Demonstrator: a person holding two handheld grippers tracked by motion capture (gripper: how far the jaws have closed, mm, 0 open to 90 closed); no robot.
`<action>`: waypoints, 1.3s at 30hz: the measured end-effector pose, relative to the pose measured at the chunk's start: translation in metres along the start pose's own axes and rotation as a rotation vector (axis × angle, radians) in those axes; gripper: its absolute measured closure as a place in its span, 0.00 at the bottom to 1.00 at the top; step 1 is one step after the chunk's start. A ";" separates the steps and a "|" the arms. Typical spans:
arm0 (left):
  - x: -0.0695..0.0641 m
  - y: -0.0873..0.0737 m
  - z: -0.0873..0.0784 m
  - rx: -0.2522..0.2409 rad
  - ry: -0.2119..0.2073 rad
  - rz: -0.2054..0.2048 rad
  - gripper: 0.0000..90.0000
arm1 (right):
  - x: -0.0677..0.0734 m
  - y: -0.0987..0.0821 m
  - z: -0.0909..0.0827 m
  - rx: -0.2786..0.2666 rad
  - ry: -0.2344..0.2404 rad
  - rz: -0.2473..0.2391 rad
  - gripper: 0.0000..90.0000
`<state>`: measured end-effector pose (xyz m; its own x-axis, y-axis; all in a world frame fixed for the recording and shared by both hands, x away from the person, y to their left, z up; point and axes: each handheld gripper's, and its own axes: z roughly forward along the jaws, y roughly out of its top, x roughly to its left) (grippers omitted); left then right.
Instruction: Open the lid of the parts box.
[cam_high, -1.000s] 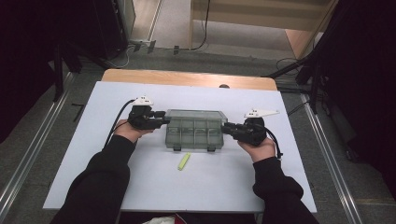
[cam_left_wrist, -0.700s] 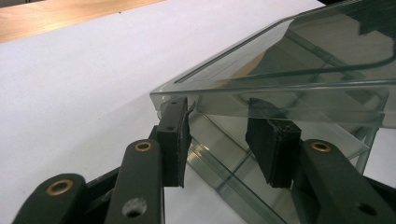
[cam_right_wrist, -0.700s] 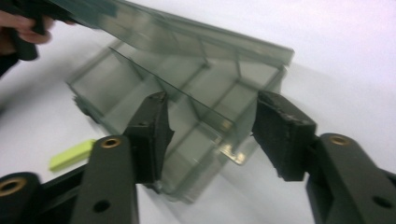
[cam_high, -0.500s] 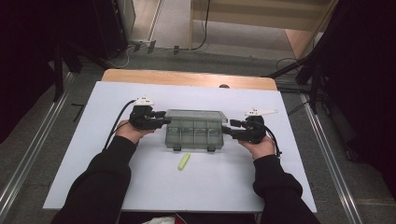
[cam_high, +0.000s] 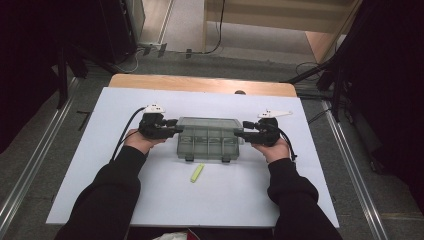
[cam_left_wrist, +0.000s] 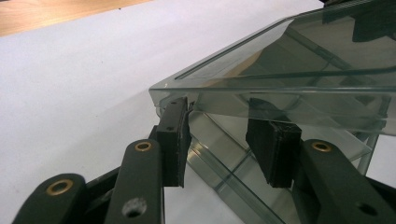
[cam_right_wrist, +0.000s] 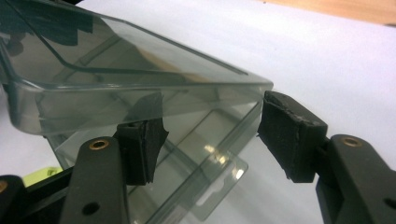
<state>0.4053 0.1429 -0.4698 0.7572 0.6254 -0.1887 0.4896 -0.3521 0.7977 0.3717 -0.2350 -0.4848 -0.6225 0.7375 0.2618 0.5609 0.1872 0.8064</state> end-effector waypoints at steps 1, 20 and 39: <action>0.000 0.000 0.000 -0.002 0.000 -0.001 0.64 | 0.000 0.002 0.002 0.003 -0.004 -0.015 0.45; 0.002 0.003 0.003 -0.047 0.020 -0.019 0.65 | 0.002 0.013 0.011 -0.052 -0.032 -0.065 0.49; 0.001 0.012 0.005 -0.079 0.048 -0.025 0.65 | 0.007 0.020 0.017 -0.082 -0.050 -0.088 0.52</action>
<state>0.4143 0.1361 -0.4636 0.7225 0.6668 -0.1826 0.4709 -0.2812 0.8362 0.3882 -0.2151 -0.4760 -0.6377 0.7528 0.1632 0.4578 0.2000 0.8663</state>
